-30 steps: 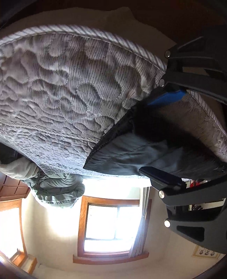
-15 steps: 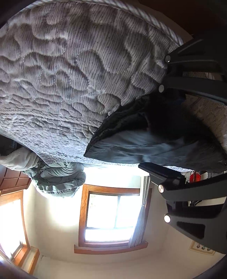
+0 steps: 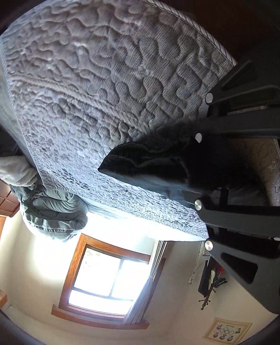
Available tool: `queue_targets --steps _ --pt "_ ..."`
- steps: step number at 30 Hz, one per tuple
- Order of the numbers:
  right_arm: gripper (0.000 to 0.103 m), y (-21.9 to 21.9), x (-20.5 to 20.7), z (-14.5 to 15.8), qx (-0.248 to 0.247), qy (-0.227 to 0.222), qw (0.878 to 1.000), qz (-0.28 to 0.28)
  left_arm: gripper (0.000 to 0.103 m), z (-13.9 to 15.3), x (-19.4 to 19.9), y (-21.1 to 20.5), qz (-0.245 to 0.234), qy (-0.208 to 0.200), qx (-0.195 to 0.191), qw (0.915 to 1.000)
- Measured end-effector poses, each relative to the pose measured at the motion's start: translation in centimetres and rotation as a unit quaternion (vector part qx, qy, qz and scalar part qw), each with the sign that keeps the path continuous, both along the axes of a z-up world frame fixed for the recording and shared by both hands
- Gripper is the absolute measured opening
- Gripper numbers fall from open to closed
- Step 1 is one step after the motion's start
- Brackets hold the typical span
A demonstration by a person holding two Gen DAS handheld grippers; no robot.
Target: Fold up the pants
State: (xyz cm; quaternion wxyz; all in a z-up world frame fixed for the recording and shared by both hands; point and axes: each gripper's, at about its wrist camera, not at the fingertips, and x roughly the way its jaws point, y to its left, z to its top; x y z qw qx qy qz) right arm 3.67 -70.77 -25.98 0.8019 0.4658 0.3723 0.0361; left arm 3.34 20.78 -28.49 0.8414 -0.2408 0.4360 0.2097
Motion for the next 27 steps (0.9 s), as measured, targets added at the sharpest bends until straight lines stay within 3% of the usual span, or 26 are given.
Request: queue_targets --steps 12,18,27 --pt "0.016 4.9 0.9 8.2 -0.108 -0.019 0.993 0.038 0.095 0.9 -1.2 -0.4 0.01 -0.024 0.016 0.9995" --pt "0.016 7.6 0.8 10.7 -0.168 -0.021 0.984 0.05 0.095 1.4 -1.4 -1.2 0.004 -0.029 0.038 0.9988" --pt "0.016 11.4 0.8 13.4 -0.231 -0.026 0.971 0.061 0.095 1.3 -1.6 -0.9 0.012 -0.037 0.022 0.999"
